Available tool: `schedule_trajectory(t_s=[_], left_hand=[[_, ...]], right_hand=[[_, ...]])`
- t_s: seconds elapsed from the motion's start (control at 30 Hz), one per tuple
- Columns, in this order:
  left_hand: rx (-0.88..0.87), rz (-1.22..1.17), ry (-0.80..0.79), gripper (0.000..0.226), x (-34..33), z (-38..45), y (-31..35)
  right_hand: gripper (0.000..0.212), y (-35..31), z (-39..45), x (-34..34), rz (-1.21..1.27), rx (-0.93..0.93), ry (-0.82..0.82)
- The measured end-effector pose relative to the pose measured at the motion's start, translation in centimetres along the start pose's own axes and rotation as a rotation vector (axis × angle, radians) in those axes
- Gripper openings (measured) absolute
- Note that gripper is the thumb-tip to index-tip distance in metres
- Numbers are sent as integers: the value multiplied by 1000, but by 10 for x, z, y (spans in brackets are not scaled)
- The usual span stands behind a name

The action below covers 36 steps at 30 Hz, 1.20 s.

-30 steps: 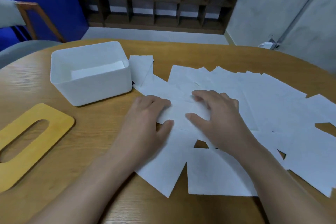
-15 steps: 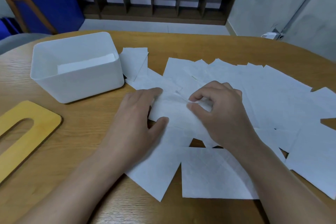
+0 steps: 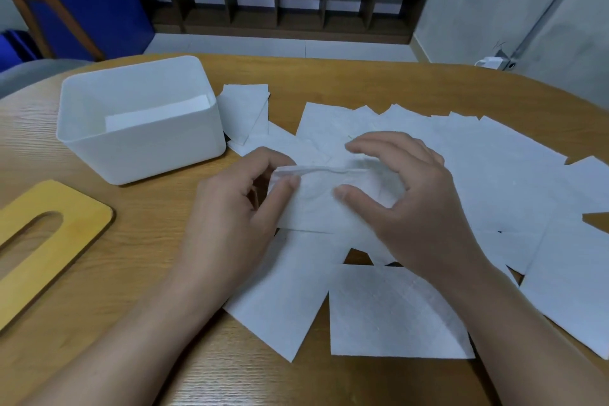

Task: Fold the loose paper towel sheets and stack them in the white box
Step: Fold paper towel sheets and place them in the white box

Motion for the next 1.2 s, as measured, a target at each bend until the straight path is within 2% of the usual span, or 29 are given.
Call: schedule_trajectory(t_s=[0.1, 0.2, 0.27, 0.37, 0.47, 0.6, 0.7, 0.8, 0.93, 1.07, 1.2], left_hand=[[-34, -82, 1, 6, 5, -2, 8], [-12, -241, -56, 4, 8, -6, 12], [28, -317, -142, 14, 7, -11, 12], [53, -193, -279, 33, 5, -20, 10], [30, -6, -369, 34, 0, -28, 11], [31, 219, -471, 33, -10, -31, 10], [15, 314, -470, 34, -12, -29, 9], [-2, 328, -454, 36, -10, -21, 6], [-4, 298, -318, 21, -9, -2, 7], [38, 367, -243, 41, -28, 16, -1], [78, 360, -266, 59, -47, 24, 2]], right_hand=[[52, -6, -4, 0, 104, -53, -98], [33, -7, -9, 7, 245, -109, -151], [17, -8, -13, 13, 276, -102, -168], [11, -2, -25, 12, 277, -135, -263], [12, 5, -38, 4, 163, -154, -350], [19, 11, -43, -2, -16, -103, -361], [24, 12, -43, -2, -131, -16, -336], [25, 13, -37, 4, -123, -5, -261], [23, 18, -25, 3, -61, -47, -179], [25, 25, -17, -12, -66, -60, -179], [28, 27, -16, -17, -55, -65, -159]])
Point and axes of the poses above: each hand's wrist, its own z-axis towards the middle knuckle, its own x-axis out of the back of the hand, y = z × x, the point moved 7 cm from there along z, towards the middle knuckle, and after that the axes turned 5 degrees about z, right-handed, at the moved point
